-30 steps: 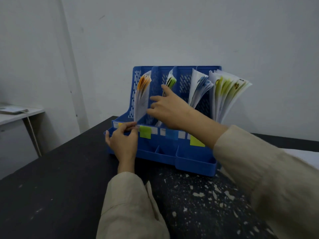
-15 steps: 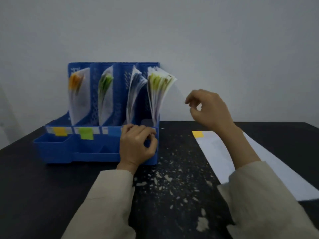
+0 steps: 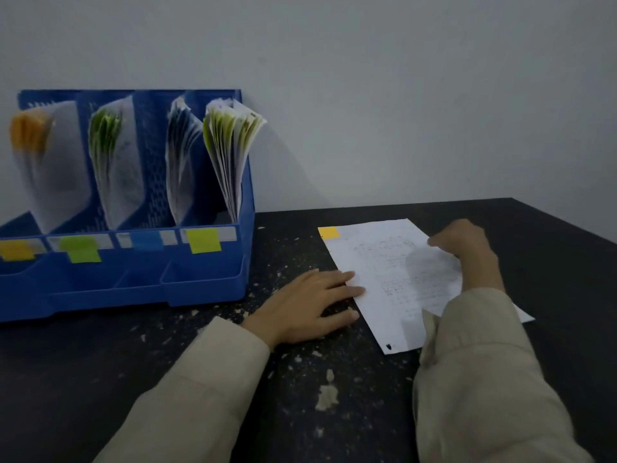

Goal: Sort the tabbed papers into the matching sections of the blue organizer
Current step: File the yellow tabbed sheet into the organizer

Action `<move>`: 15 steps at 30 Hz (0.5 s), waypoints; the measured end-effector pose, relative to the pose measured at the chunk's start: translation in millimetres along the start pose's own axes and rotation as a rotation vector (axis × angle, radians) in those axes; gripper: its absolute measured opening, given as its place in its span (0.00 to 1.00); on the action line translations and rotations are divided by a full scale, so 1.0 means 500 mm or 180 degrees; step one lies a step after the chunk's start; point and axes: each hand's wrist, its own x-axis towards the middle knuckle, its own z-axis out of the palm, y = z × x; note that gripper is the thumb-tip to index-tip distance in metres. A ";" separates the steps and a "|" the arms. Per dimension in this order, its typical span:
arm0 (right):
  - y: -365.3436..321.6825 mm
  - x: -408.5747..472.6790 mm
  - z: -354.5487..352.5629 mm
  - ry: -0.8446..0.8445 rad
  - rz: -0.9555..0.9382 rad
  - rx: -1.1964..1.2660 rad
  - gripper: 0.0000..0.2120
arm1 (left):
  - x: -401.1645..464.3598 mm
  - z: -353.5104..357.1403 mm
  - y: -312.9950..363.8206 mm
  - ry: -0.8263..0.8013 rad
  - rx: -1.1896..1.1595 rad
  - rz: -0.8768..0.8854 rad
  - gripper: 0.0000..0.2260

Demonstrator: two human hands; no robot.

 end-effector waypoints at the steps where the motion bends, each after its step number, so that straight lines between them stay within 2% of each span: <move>1: 0.009 -0.001 0.000 -0.0093 0.0105 -0.0006 0.14 | 0.000 0.001 -0.001 -0.0142 -0.0115 -0.0081 0.24; 4: 0.020 0.005 0.000 -0.0205 0.0134 0.0107 0.24 | -0.001 0.003 -0.005 -0.0228 -0.0286 -0.0168 0.25; 6: 0.024 0.008 0.000 -0.0153 0.0082 0.0402 0.24 | -0.001 0.004 -0.003 -0.0196 -0.0269 -0.0162 0.25; 10: 0.027 0.000 0.004 0.0217 -0.0279 0.0987 0.12 | -0.001 0.003 -0.002 -0.0207 -0.0216 -0.0213 0.23; 12: 0.029 -0.001 0.001 0.0342 -0.0487 0.1298 0.09 | -0.002 0.003 -0.003 -0.0158 -0.0197 -0.0239 0.24; 15: 0.033 0.000 -0.005 0.0283 -0.0552 0.1914 0.02 | -0.004 0.003 -0.005 0.0292 -0.0352 -0.0258 0.22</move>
